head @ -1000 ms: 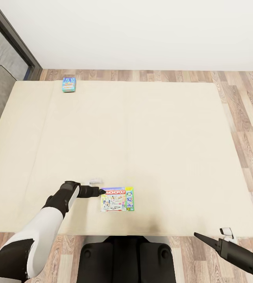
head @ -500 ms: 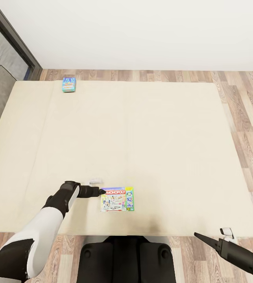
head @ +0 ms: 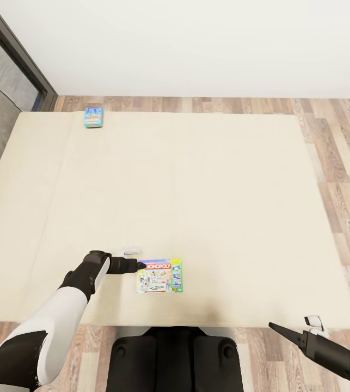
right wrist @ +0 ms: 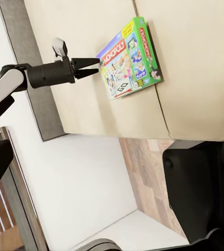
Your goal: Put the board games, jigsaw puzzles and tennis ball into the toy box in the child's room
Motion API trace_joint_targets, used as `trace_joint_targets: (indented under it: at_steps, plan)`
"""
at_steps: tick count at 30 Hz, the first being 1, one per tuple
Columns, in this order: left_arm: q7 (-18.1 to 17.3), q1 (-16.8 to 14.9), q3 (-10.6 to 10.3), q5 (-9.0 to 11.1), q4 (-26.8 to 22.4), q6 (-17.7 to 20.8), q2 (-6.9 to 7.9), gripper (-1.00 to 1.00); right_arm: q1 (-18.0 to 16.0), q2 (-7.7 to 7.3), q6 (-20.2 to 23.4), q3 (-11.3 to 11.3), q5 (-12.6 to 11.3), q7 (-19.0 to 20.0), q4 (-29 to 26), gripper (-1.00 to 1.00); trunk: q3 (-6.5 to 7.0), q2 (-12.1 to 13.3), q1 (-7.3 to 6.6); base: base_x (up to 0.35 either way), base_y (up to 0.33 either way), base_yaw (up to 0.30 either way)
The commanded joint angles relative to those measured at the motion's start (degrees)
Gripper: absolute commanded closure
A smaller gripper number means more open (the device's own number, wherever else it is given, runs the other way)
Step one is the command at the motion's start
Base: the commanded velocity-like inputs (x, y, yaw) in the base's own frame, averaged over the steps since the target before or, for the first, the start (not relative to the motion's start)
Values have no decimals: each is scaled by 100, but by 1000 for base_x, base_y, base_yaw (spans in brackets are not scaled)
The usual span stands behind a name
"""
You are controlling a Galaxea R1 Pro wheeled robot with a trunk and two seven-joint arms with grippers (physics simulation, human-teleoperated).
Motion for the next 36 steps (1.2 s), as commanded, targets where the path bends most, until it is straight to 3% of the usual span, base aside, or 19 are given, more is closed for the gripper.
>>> trace_joint_targets:
  at_steps: [1, 27, 32, 36]
  plan:
    - [-44, -2, 45, -60, -10, 34, -10, -100, -2, -2, 54, -1, -13, 12, 0, -100, -6, -9, 3, 0, -217, 0]
    - [-42, -2, 47, -60, -10, 38, -14, -100, -2, -4, 54, -2, -12, 12, -3, -100, -6, -9, 3, 0, -45, 0]
    - [-204, 162, 175, 18, 153, 195, 128, -100, 19, 158, -61, 34, -6, -150, -103, -100, -6, -9, 3, 0, 0, 0]
    - [-268, 267, 153, -8, 136, 193, 57, -100, 7, 226, -52, 7, 32, -254, -21, -100, -6, -9, 3, 0, 0, 0]
